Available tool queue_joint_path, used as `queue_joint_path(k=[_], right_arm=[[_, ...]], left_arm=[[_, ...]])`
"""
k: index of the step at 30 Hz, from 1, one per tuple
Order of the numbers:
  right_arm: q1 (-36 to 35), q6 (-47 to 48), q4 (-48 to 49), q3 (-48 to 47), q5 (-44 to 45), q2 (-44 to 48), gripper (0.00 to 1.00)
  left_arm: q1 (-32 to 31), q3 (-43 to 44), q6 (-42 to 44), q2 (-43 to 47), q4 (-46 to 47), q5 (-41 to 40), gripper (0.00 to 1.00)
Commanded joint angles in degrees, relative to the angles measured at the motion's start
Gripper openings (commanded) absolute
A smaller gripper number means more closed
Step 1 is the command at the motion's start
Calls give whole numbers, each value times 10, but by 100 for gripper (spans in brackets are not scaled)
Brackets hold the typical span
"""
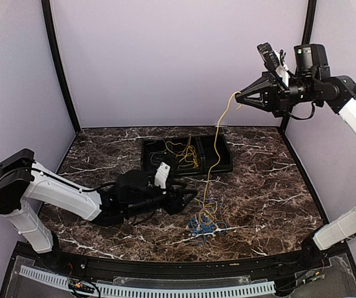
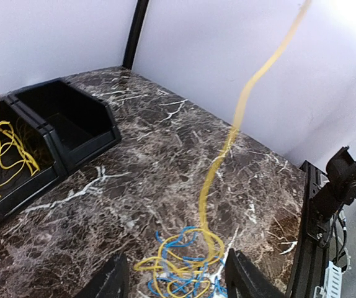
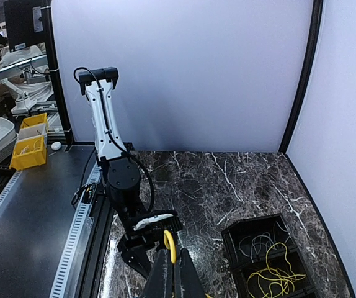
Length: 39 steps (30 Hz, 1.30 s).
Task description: Untangle the cables
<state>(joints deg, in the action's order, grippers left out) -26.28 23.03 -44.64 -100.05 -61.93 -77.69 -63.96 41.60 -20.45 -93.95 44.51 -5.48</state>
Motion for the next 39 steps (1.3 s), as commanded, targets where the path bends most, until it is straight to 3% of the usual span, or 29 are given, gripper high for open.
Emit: queue_joint_path(k=[1, 4, 9, 13, 17, 22, 26, 28, 31, 33, 36, 39], right_arm=[[0, -12, 42, 22, 9, 25, 0], [0, -13, 43, 24, 7, 26, 0], [-1, -14, 39, 13, 5, 22, 0], [-1, -12, 32, 8, 7, 24, 0], [0, -6, 25, 12, 10, 28, 0], [-1, 5, 20, 26, 23, 29, 0], [4, 17, 26, 67, 64, 33, 0], [8, 19, 47, 115, 111, 43, 9], [14, -8, 125, 218, 243, 60, 40], [13, 28, 139, 280, 270, 69, 48], [0, 67, 132, 362, 231, 78, 60], [-42, 96, 121, 410, 211, 71, 63]], left_arm=[[-32, 15, 97, 8, 23, 4, 56], [-45, 73, 134, -18, 17, 4, 58], [-46, 160, 145, -91, -16, -95, 60], [-45, 205, 145, -126, -22, -126, 55], [-44, 215, 142, -135, -28, -125, 42], [-44, 185, 146, -111, -21, -95, 8], [-44, 141, 136, -60, 0, -88, 0], [-44, 133, 137, -33, -13, -86, 0], [-42, 144, 130, 3, -67, -90, 0], [-34, 161, 101, 17, -112, -92, 0], [-19, 174, 39, 32, -145, -95, 0], [-8, 181, -38, 38, -164, -87, 0]])
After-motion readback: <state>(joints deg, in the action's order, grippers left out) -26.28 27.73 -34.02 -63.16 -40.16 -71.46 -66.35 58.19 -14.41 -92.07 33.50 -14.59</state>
